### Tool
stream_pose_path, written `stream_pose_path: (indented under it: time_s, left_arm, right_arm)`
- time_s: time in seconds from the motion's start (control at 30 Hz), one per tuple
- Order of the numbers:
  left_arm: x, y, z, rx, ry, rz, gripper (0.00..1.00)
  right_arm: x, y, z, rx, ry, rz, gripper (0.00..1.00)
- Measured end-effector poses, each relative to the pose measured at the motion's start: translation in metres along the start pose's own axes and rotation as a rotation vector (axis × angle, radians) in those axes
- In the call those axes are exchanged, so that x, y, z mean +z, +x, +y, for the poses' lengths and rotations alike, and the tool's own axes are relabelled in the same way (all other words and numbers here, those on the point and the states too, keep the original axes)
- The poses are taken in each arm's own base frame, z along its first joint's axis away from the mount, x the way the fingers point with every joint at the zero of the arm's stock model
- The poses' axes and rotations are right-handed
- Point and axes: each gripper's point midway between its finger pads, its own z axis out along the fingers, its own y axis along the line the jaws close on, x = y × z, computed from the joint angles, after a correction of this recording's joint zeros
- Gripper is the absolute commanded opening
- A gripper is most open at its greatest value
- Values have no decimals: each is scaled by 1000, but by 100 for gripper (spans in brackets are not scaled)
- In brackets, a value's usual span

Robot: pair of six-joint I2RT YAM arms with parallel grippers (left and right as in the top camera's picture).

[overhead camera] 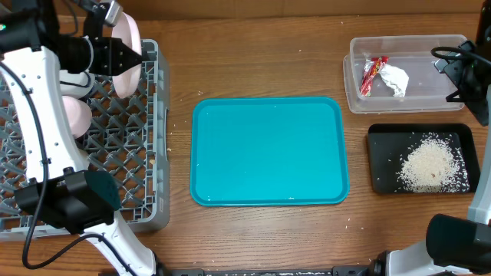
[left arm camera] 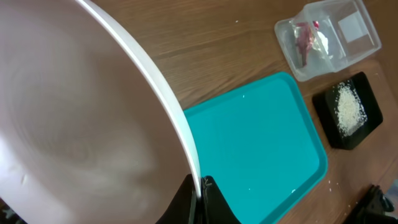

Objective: Sort waste into correct bins and load items into the dishwasher
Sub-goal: 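Lift the plate with the left gripper toward the dish rack, then lower the plate upright into the rack slots and open the left gripper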

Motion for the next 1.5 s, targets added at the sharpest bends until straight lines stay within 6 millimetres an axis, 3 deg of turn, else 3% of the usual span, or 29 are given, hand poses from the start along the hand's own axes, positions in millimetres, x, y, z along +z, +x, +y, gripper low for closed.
stream_pose_path:
  time_s: [0.2, 0.37, 0.67, 0.83, 0.97, 1.1, 1.4, 1.43, 1.5]
  left_arm:
    - [6, 11, 8, 27, 85, -12, 4]
    - [18, 25, 28, -20, 139, -15, 4]
    - [-2, 33, 56, -93, 149, -87, 4]
    - [14, 36, 63, -142, 219, -86, 4]
    - [24, 36, 63, -163, 282, -96, 4]
    - [21, 37, 54, -171, 323, -97, 4]
    - [20, 38, 54, -155, 323, -103, 4]
    - [20, 38, 55, -152, 320, -102, 6]
    - [21, 38, 56, -149, 313, -99, 28]
  right_arm:
    - [0, 0, 0, 0, 0, 0, 100]
    - [0, 0, 0, 0, 0, 0, 100]
    - [0, 0, 0, 0, 0, 0, 100]
    - [0, 0, 0, 0, 0, -1, 100]
    - [0, 0, 0, 0, 0, 0, 100]
    - [0, 0, 0, 0, 0, 0, 100]
    - [0, 0, 0, 0, -1, 0, 100]
    - [0, 0, 0, 0, 0, -1, 100]
    - [0, 0, 0, 0, -1, 0, 100]
